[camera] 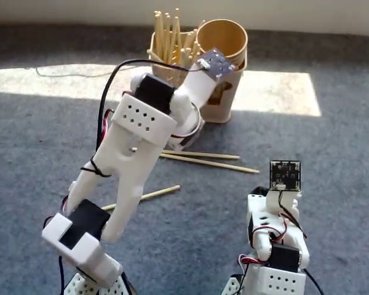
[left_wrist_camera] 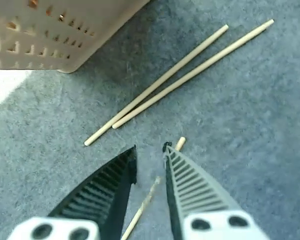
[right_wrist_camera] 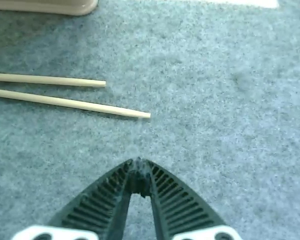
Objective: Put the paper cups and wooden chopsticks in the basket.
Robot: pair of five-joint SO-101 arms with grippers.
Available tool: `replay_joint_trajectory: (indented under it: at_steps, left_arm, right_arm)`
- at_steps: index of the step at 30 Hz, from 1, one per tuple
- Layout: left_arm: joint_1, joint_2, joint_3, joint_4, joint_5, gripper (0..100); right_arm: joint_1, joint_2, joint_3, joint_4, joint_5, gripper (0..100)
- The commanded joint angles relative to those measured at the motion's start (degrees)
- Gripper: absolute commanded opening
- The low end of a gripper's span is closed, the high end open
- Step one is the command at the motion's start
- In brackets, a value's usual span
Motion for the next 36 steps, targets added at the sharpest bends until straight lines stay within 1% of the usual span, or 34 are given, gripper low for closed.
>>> replay_joint_trajectory:
  at_steps: [1, 4, 7, 11, 16, 20, 24, 26, 31, 36]
  left_arm:
    - [4.3, -9.1, 10.0, 0.3, -3.0, 13]
    - [4.4, -12.0, 18.5, -1.1, -4.8, 18]
    - [3.0, -13.6, 26.3, -6.4, -5.5, 17]
    - [2.1, -13.8, 35.2, -13.4, -9.7, 17]
    - [1.9, -13.8, 44.5, -22.0, -11.9, 17]
    - [-2.1, -12.5, 49.4, -29.9, -14.5, 17]
    - [-4.5, -6.8, 50.9, -33.8, -16.9, 17]
    - [-5.1, -3.0, 50.2, -34.5, -17.0, 15]
    - [-4.0, 5.0, 46.2, -34.3, -17.1, 8]
    - [-3.4, 5.8, 44.5, -33.1, -17.1, 7]
  right_arm:
    - [0.7, -0.5, 7.2, 0.0, 0.2, 0.6]
    - [0.7, -0.5, 7.2, 0.0, 0.2, 0.6]
    - [0.7, -0.5, 7.2, 0.0, 0.2, 0.6]
    - [0.7, -0.5, 7.2, 0.0, 0.2, 0.6]
    - [0.7, -0.5, 7.2, 0.0, 0.2, 0.6]
    - [0.7, -0.5, 7.2, 0.0, 0.2, 0.6]
    - [0.7, -0.5, 7.2, 0.0, 0.2, 0.6]
    - [0.7, -0.5, 7.2, 0.0, 0.2, 0.6]
    - [0.7, -0.5, 7.2, 0.0, 0.2, 0.6]
    - [0.7, -0.5, 7.2, 0.0, 0.2, 0.6]
